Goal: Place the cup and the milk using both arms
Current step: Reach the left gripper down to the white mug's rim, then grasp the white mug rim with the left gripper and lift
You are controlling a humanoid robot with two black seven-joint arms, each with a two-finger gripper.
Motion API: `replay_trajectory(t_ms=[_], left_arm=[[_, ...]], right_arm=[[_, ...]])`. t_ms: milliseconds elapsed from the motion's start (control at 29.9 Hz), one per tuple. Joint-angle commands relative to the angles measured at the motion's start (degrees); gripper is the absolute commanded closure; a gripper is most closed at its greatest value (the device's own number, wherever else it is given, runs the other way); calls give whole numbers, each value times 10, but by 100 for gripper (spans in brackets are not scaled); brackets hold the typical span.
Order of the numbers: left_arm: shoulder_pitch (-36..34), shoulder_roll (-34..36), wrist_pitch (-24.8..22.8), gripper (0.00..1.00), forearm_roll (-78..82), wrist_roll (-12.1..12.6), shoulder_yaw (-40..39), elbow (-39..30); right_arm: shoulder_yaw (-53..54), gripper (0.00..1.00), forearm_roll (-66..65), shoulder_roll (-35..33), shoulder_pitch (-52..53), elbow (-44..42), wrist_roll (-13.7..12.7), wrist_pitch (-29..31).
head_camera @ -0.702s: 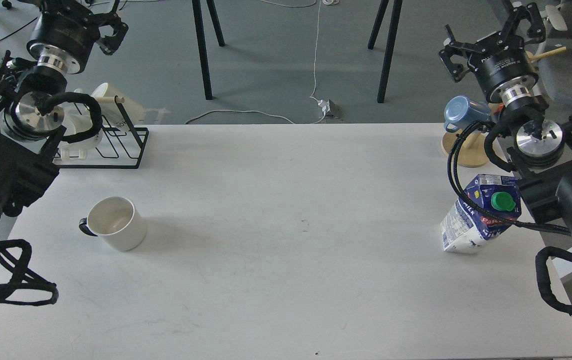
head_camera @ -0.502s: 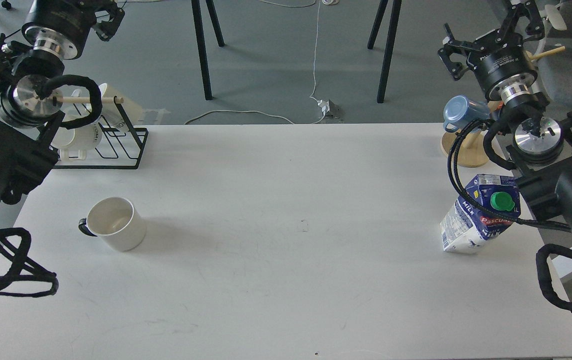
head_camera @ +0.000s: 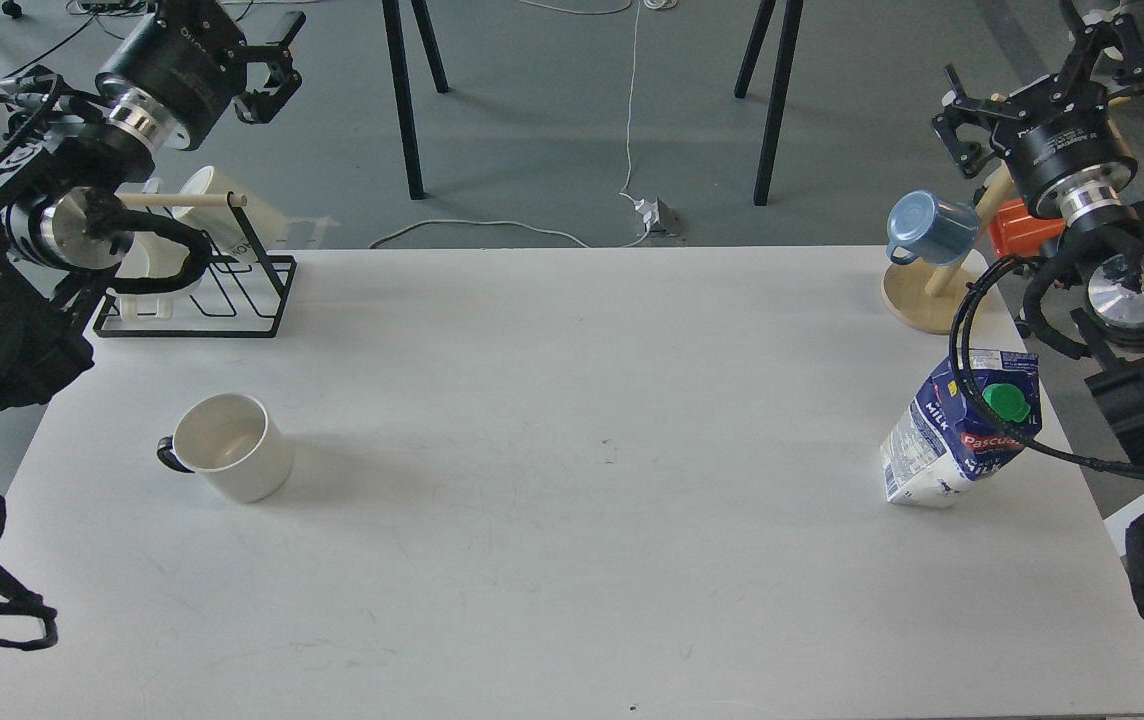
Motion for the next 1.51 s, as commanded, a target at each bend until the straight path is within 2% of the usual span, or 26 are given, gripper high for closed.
replay_trajectory(t_ms=[0,134,268,368,502,635,769,1104,1304,1338,1405,1472], left_arm=[[30,95,47,4,102,0,32,-153],[79,210,57,4,267,-1,55,-279],[125,271,61,5,428,-1,54,-324],[147,283,72,7,549,-1,56,-323],[209,286,115,7,722,0,57,-316],[247,275,151,8,854,2,59,-263],[260,228,157,15,874,-2,59,-199],[264,197,165,19,923,-2,87,-170],[273,185,169,32,924,-2,93,-142],[274,182,169,36,924,-2,92,-137],[274,175,170,53,924,-4,92,-130],[277,174,169,65,923,-5,93,-127]], right_arm=[[10,1,1,-19,-39,76,1,0],[37,1,1,-19,-68,140,1,0],[49,1,0,-19,-85,180,3,0],[63,1,0,-19,-103,199,3,0],[76,1,-1,-20,-121,211,3,0],[93,1,0,-36,-133,219,3,0],[106,1,0,-47,-144,225,3,0],[115,1,0,-56,-151,235,3,0],[114,1,-1,-56,-151,234,3,0],[113,1,-1,-56,-151,234,3,0],[112,1,-2,-56,-151,233,3,0],[111,1,-2,-56,-151,233,3,0]])
